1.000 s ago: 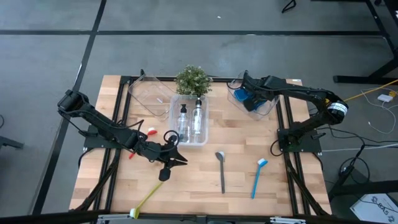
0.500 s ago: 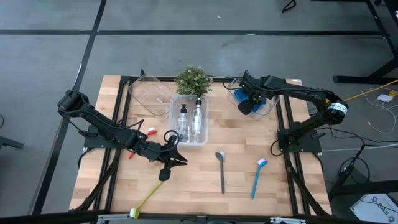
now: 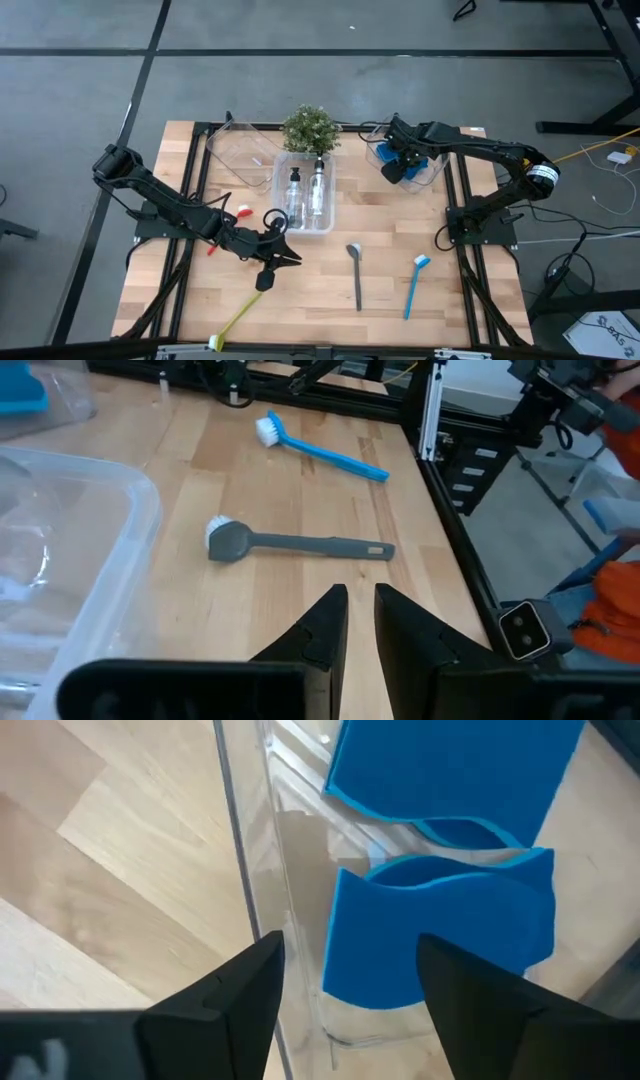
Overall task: Pick & Place Kitchen Sink Supplies
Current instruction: Move the white bin to the top right of the table
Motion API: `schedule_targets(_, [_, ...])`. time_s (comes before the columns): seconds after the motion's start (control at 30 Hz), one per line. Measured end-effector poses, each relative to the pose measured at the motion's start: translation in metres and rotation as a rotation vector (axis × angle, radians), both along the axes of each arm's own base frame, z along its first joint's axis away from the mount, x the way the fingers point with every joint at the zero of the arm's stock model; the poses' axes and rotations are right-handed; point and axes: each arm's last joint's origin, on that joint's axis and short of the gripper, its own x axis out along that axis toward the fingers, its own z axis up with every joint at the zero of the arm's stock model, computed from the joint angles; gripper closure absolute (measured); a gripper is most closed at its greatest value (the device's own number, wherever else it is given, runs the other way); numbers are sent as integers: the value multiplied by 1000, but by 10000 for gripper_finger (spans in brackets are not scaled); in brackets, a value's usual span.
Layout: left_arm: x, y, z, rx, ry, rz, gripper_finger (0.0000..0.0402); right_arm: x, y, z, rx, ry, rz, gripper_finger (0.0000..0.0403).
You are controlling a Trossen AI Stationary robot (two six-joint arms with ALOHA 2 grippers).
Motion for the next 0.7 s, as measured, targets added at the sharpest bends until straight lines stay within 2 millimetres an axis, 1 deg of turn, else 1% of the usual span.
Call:
schedule_targets(0.17, [1,1,0,-23,11,-44,355,4,1,3,-12,-49,33,177])
schedule_targets(0.23, [0,1,1,-25,14,-52,355,8,5,8,-25,-99,59,177])
schedule_targets(0.33, [-5,2,5,13,13,-60,355,13,18,19,-58,-172,96,177])
schedule_targets(0.43, [-17,5,12,77,38,-8,355,19,36,33,-113,-257,151,177])
schedule_targets(0.57, [-36,9,26,124,81,87,364,20,67,51,-192,-333,198,183])
schedule_targets(0.63, [-46,12,27,118,121,114,374,22,85,58,-209,-378,238,188])
schedule_targets(0.7, [-53,15,22,109,201,149,386,26,104,62,-220,-413,282,194])
